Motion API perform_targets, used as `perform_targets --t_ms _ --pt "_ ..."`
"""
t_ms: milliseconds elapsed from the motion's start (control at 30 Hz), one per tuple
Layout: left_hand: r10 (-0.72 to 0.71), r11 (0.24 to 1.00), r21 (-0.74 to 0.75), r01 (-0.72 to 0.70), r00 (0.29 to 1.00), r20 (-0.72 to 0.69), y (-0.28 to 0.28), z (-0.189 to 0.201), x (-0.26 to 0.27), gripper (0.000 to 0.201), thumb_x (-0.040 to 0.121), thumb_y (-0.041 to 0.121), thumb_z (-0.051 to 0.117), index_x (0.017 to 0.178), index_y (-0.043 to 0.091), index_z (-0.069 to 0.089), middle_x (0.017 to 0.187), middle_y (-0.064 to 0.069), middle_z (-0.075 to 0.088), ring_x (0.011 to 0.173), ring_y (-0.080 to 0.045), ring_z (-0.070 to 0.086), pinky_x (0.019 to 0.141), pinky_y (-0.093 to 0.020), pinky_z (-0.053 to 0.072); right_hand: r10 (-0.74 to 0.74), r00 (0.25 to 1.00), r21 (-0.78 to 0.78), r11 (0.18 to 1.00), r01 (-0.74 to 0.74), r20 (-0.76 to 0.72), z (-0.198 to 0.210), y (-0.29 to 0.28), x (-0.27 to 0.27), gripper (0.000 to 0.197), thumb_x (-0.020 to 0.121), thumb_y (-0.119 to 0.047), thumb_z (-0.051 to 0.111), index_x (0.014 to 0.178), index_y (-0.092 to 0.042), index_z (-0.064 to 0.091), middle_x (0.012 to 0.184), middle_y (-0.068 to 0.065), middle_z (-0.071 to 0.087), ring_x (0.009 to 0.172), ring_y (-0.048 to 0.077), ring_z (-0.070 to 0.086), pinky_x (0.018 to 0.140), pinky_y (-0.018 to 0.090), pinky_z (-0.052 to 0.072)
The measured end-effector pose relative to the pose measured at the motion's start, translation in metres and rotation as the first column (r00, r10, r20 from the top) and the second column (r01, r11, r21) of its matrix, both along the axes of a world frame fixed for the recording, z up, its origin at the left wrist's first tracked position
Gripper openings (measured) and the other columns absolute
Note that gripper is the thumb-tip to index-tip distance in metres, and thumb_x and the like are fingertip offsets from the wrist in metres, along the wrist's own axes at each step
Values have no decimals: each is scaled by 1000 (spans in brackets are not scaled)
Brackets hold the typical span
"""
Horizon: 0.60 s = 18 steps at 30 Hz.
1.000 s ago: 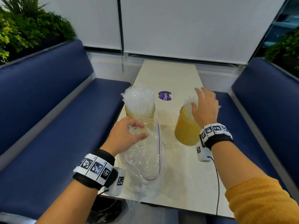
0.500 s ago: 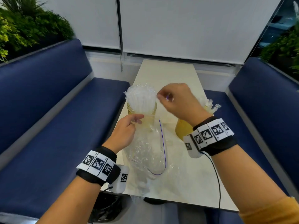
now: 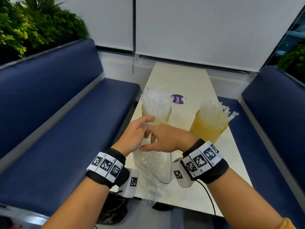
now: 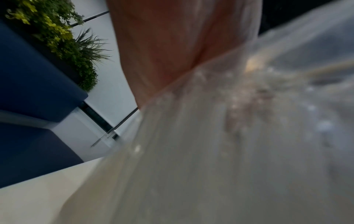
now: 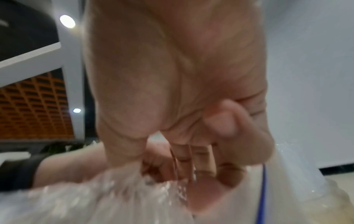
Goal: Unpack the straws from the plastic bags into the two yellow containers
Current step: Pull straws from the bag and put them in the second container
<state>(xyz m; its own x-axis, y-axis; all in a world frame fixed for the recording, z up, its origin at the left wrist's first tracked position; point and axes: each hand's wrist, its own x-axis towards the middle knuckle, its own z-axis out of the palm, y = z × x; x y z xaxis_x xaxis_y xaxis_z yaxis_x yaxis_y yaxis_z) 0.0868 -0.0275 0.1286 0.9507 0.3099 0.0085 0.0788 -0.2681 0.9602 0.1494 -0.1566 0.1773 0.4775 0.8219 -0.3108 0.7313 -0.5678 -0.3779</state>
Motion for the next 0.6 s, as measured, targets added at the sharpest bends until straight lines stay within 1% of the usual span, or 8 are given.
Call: perform_targets --t_ms 67,100,167,200,267,333,467,600 --pt "22 997 -71 -23 1000 -2 1 1 1 45 100 -1 36 128 18 65 95 -17 67 62 -3 56 74 -25 52 -2 996 36 999 -1 85 -6 4 -7 43 92 -46 66 123 -18 55 89 -18 52 90 12 57 80 28 44" --pt "38 992 -124 -39 999 -11 2 1 2 39 100 3 42 125 19 68 99 -14 69 63 -4 58 74 -26 52 -3 992 51 999 -4 127 -10 5 -9 39 93 -44 64 122 -19 57 94 -16 55 92 14 58 80 30 45" --pt "55 970 -237 -60 998 -28 4 1 3 33 100 8 49 121 22 71 121 -3 71 89 -10 68 86 -32 54 -6 973 67 998 -10 231 -17 7 -14 33 94 -41 60 119 -19 59 109 -6 63 100 20 62 80 33 47" --pt "57 958 -280 -64 998 -30 4 1 2 33 100 8 48 120 22 72 126 1 69 106 -13 68 94 -36 54 -14 961 83 997 -9 275 -19 7 -16 32 94 -41 58 118 -18 60 112 -3 65 102 22 63 79 34 48" --pt "57 941 -333 -62 998 -25 4 3 -1 38 100 7 41 122 17 70 131 2 66 120 -15 64 104 -42 50 -21 941 86 996 -9 338 -22 8 -21 35 96 -44 55 120 -19 61 114 0 67 103 24 65 80 36 49" --pt "58 930 -364 -58 998 -13 3 6 -4 43 99 6 34 123 13 69 133 -1 65 123 -16 63 107 -44 48 -7 922 58 998 -17 386 -23 8 -23 39 99 -46 52 126 -20 61 118 4 67 106 26 65 82 37 48" --pt "47 937 -346 -52 999 -23 3 8 -3 39 101 7 39 126 15 69 133 2 65 121 -11 62 110 -40 45 13 895 63 997 -46 445 -25 7 -19 30 103 -30 47 122 -10 61 113 12 67 101 30 65 71 34 40" --pt "-22 963 -269 19 1000 -8 2 8 -6 43 98 0 45 135 14 62 134 3 64 116 -8 62 103 -26 49 -60 914 174 985 -12 401 -19 2 -7 27 103 -27 49 118 -11 64 104 12 69 95 29 67 78 37 52"
